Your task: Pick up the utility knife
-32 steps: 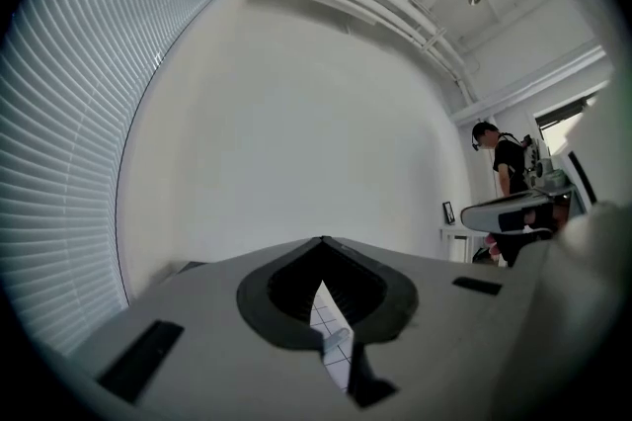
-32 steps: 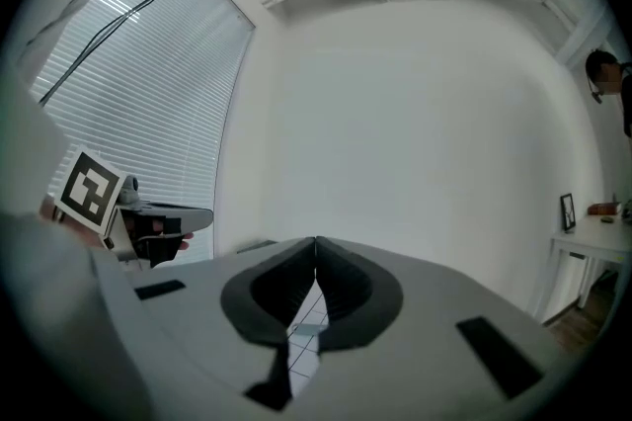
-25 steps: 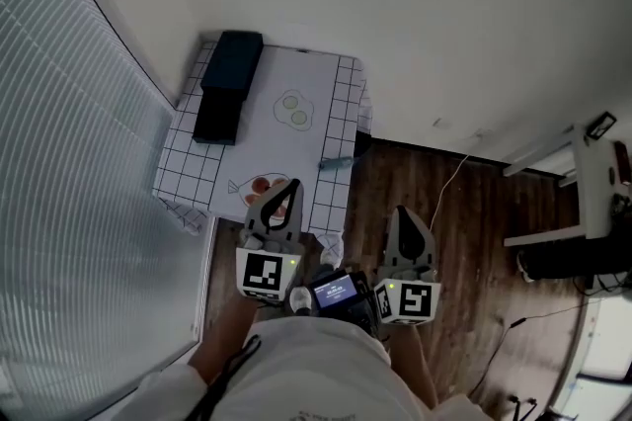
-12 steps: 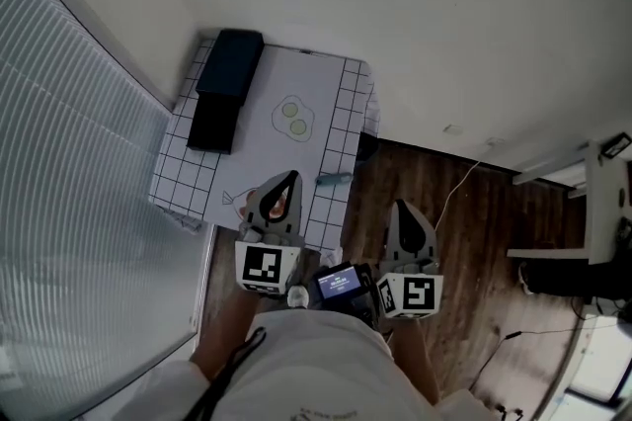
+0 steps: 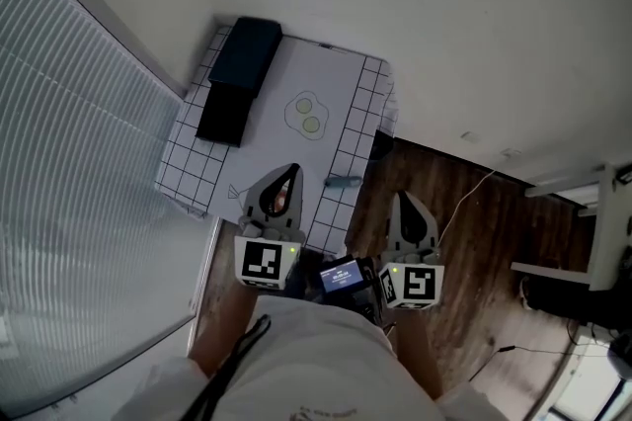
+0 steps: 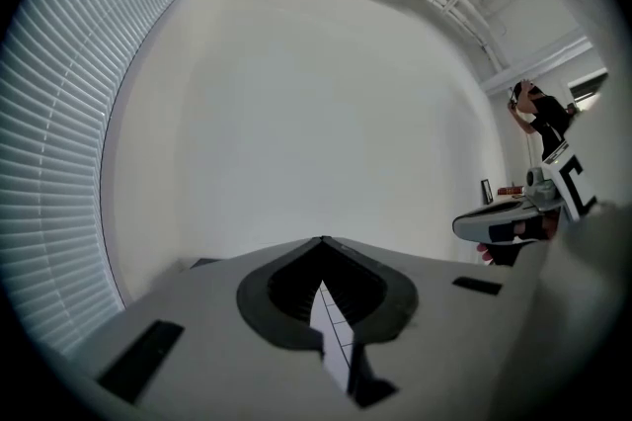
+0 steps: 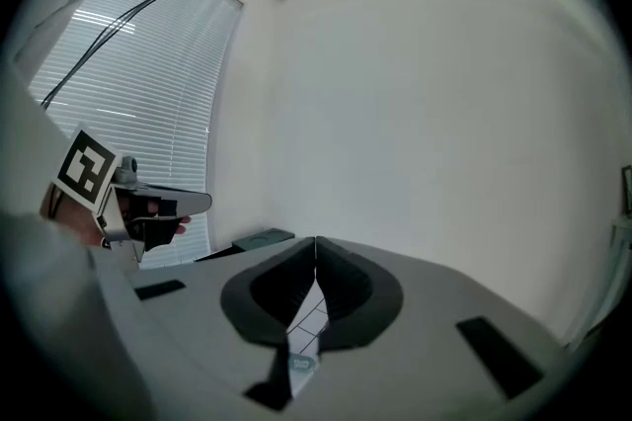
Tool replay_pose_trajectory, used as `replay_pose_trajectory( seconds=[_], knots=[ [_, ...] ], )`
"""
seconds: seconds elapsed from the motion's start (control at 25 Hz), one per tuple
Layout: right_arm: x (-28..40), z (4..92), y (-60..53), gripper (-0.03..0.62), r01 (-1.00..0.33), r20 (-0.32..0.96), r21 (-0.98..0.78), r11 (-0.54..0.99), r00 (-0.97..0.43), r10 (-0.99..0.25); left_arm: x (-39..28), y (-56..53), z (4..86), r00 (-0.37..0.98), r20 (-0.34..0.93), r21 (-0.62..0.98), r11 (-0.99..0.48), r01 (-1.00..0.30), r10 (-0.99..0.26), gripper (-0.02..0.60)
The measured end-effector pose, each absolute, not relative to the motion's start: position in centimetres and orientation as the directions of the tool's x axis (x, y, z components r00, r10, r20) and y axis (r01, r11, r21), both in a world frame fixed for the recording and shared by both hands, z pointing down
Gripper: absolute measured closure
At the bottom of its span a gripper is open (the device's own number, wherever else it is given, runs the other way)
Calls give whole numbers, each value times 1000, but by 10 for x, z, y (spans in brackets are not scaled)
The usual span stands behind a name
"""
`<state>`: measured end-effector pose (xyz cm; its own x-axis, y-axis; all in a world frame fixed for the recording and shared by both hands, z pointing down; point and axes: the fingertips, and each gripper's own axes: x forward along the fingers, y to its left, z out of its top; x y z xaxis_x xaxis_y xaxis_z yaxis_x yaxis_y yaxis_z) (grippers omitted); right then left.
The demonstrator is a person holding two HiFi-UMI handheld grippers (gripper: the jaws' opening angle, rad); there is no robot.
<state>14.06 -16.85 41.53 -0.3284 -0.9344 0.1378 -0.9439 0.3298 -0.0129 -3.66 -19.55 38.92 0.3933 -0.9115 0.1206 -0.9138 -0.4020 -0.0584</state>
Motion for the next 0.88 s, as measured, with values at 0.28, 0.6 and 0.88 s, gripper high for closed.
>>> replay_pose_trajectory(
  seconds=[0.28,0.6,0.88],
  knots=[
    [132,431,-181,588,-941,188,1,337,-331,-925,-35,-213,396,421,133,-53,-431,-901,-897,578],
    [119,467,-190,588,-932,291,12,363,-344,-893,-30,-223,432,471,213,-54,-492,-869,-856,578],
    [99,517,-194,552,-896,399,6,443,-404,-823,-26,-229,471,508,263,-36,-534,-845,-820,578]
  ],
)
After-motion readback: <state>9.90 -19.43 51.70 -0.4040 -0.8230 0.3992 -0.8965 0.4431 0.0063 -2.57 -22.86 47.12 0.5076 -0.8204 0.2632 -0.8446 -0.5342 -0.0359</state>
